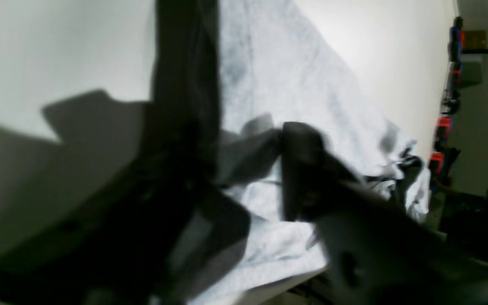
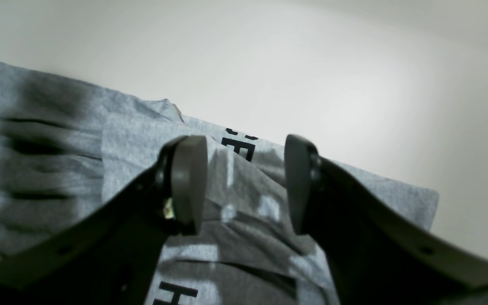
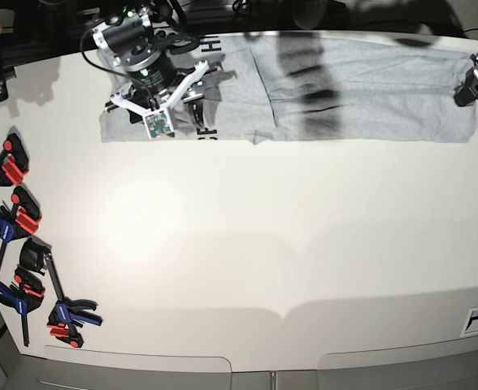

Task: Fold the T-shirt properly
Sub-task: 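Lower the left gripper and grasp the shirt's folded end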

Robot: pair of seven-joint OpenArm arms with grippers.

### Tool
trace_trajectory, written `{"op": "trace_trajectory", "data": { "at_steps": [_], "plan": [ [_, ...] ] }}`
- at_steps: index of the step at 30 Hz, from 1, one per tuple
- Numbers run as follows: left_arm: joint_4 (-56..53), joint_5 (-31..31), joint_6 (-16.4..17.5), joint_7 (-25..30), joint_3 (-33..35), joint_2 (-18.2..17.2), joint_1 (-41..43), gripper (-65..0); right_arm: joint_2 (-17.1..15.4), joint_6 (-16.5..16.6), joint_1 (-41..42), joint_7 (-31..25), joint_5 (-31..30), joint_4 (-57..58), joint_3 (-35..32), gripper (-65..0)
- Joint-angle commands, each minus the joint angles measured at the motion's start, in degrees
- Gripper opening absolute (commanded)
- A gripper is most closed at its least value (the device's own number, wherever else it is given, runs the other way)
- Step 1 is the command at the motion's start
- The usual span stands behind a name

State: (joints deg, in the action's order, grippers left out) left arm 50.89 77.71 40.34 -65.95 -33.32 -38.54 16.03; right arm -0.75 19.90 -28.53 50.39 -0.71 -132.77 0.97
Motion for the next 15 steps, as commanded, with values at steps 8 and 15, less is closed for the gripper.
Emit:
{"op": "trace_trajectory", "data": {
  "at_steps": [8, 15],
  "plan": [
    [1.55, 6.47, -0.34, 3.26, -0.13, -1.2, 0.31, -65.0, 0.09, 0.11, 0.11, -1.6, -1.25, -0.94, 0.13, -37.5],
    [12.41, 7.29, -0.34, -7.78, -0.13, -0.61, 0.35, -65.0, 0.11, 0.11, 0.11, -1.57, 0.7, -0.94, 0.15, -37.5]
  ]
}}
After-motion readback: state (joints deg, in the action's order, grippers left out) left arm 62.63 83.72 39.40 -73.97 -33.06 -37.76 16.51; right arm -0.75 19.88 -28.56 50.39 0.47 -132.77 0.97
